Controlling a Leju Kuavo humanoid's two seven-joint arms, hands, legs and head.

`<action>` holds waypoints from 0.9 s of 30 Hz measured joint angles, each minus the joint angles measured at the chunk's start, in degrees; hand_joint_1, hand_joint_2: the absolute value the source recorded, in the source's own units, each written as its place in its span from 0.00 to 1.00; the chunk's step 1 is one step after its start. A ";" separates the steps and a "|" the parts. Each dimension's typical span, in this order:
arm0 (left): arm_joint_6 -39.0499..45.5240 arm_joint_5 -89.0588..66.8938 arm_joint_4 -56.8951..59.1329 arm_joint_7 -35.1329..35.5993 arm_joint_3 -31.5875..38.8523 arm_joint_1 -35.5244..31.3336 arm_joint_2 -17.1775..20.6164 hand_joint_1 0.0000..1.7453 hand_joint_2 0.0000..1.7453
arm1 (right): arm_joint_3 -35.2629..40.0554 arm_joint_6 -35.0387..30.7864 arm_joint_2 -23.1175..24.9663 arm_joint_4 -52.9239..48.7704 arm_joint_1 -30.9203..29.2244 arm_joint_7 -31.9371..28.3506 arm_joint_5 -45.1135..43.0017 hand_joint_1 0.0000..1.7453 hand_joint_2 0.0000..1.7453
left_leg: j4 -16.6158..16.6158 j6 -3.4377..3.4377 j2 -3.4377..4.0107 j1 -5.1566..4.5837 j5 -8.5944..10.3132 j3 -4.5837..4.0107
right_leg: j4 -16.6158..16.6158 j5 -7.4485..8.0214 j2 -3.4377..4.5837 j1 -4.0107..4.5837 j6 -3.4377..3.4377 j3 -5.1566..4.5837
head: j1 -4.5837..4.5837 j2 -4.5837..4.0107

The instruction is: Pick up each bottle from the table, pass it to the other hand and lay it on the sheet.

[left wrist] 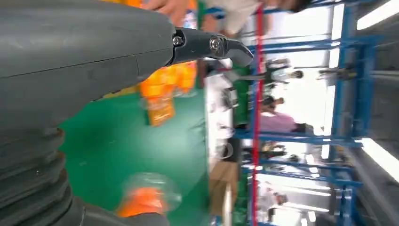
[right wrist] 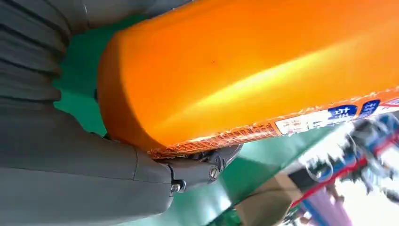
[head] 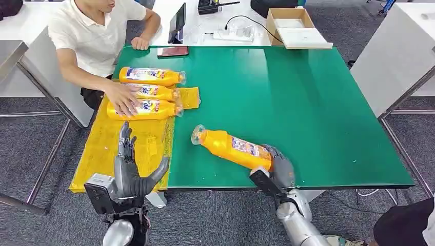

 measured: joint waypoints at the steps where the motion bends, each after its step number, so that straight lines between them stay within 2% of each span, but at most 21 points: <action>1: -1.04 0.96 0.13 0.74 0.07 0.46 0.00 0.00 1.00 | -0.22 -0.20 1.02 -2.56 1.49 -0.41 -1.61 1.00 1.00 | 0.00 0.00 0.01 0.00 0.00 -0.07 | 0.01 0.00 0.00 0.00 0.00 -0.07 | 0.00 0.02; 7: -11.50 3.76 1.84 6.69 -0.39 1.88 0.74 0.00 1.00 | -0.70 -0.92 5.00 -14.77 7.92 -2.93 -9.50 1.00 1.00 | 0.00 0.00 0.06 -0.03 -0.01 -0.27 | 0.00 -0.01 0.01 -0.06 -0.01 -0.27 | 0.00 0.00; 12: -14.01 3.12 2.99 7.41 -1.81 2.31 1.42 0.00 1.00 | 0.18 -0.31 7.06 -20.70 10.00 -2.99 -10.33 1.00 1.00 | 0.00 0.01 0.03 -0.06 -0.01 -0.30 | -0.01 -0.01 0.01 -0.08 -0.01 -0.31 | 0.02 0.02; 20: -18.34 4.74 4.00 7.93 -4.19 1.87 1.84 0.00 1.00 | 6.16 0.90 9.79 -20.95 9.47 -3.75 -10.31 1.00 1.00 | 0.00 -0.01 0.07 -0.02 0.01 -0.29 | 0.01 0.00 0.01 -0.04 -0.01 -0.32 | 0.02 0.00; 27: -18.77 5.20 4.13 8.11 -4.46 1.44 1.90 0.00 1.00 | 9.05 0.90 11.01 -19.31 8.69 -4.24 -10.44 1.00 1.00 | -0.01 -0.01 0.06 -0.03 0.01 -0.30 | 0.00 -0.01 0.01 -0.06 -0.01 -0.32 | 0.02 0.02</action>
